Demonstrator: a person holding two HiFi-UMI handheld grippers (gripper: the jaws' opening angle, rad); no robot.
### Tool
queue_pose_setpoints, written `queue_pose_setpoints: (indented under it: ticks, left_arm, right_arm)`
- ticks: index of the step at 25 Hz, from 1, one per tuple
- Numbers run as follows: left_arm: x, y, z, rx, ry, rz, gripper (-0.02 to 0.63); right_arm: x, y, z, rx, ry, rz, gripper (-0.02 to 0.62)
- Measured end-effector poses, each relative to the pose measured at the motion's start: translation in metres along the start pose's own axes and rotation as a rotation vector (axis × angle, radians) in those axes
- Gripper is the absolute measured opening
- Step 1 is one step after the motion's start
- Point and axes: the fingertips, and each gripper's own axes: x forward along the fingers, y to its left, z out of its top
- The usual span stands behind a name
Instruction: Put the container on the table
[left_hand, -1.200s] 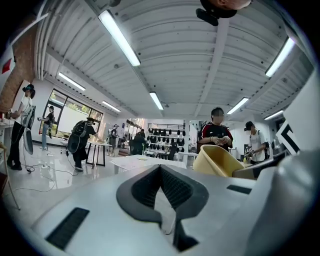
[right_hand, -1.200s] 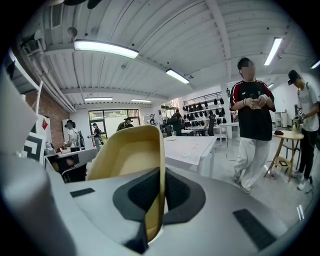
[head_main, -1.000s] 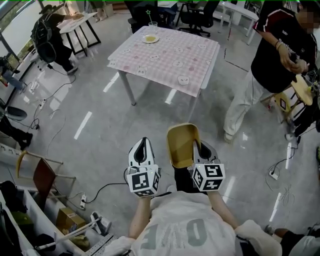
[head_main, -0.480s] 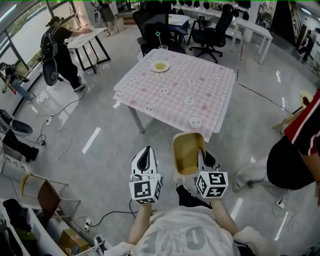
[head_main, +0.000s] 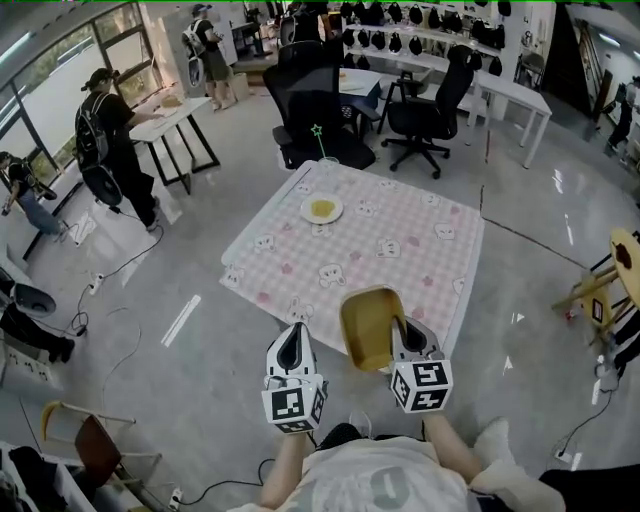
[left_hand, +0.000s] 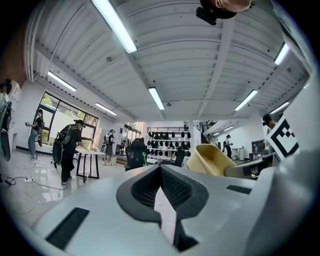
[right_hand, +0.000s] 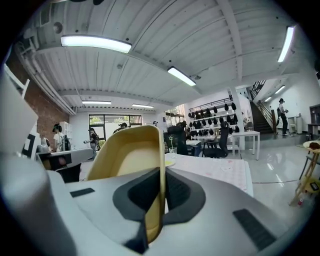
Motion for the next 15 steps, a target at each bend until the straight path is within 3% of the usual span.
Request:
queue_pose_setpoints:
  ticks: [9, 15]
  left_arm:
    - [0.064, 0.036, 0.011, 0.019, -0.037, 0.040, 0.023]
    - [0.083, 0.047, 0.014, 0.053, -0.035, 0.020, 0.023]
  right_arm:
    - [0.059, -0.011, 0.010, 0.013, -0.006, -0.039, 0.031]
    - [0.075, -0.011, 0.013, 0.034, -0.017, -0.064, 0.031]
